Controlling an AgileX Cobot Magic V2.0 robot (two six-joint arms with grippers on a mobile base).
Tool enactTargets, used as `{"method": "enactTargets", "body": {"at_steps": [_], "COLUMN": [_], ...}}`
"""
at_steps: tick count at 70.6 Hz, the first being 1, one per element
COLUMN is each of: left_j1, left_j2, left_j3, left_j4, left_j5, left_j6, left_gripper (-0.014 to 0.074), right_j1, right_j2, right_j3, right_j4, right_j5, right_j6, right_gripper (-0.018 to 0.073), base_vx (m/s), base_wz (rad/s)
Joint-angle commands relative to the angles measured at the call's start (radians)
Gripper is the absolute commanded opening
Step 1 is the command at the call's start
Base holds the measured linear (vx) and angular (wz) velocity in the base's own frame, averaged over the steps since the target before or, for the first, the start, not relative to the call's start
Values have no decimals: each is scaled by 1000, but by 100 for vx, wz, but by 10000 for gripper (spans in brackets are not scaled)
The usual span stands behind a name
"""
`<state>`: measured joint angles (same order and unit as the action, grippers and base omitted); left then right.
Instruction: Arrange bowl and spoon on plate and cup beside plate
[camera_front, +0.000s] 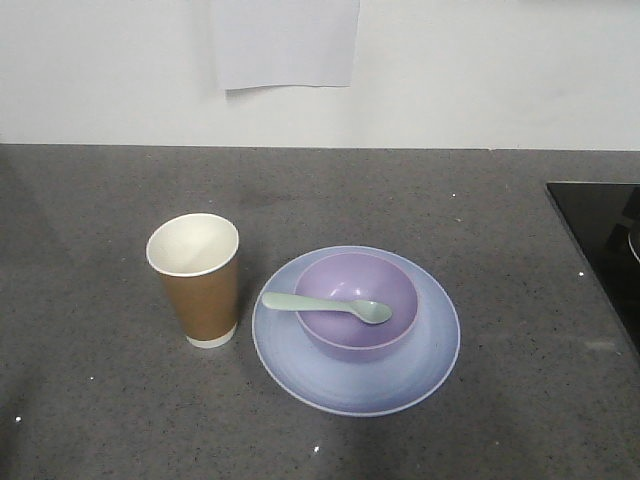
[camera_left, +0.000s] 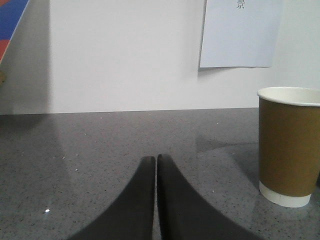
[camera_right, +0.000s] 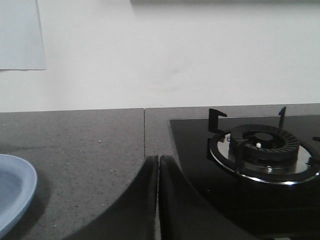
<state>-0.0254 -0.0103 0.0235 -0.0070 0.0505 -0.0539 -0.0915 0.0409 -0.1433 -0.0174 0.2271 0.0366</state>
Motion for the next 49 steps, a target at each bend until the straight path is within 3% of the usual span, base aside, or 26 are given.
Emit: {"method": "enactTargets", "body": {"at_steps": [1,8,26,49], "left_j1": [1,1,1,1], "left_j2": [-15,-15,-14,-14], "left_j3": [-18,-18,-18,-18], "left_j4": [-8,-8,-8,-8], "left_j5": [-79,-79,-79,-79], "left_j6": [-1,-1,-1,-1], "left_gripper": [-8,-8,-8,-8], "right_j1": [28,28,27,27], "right_j2": [7,-14,-62,-62], "right_j3": [-28,-10,184,181], "right_j4": [-22,-41,-52,-58], "right_j5": [-76,-96,-297,-235], "right_j6": [11,40,59,37], "right_gripper": [-6,-6,-6,-6], "base_vx": [0,0,0,0], "base_wz": [0,0,0,0]}}
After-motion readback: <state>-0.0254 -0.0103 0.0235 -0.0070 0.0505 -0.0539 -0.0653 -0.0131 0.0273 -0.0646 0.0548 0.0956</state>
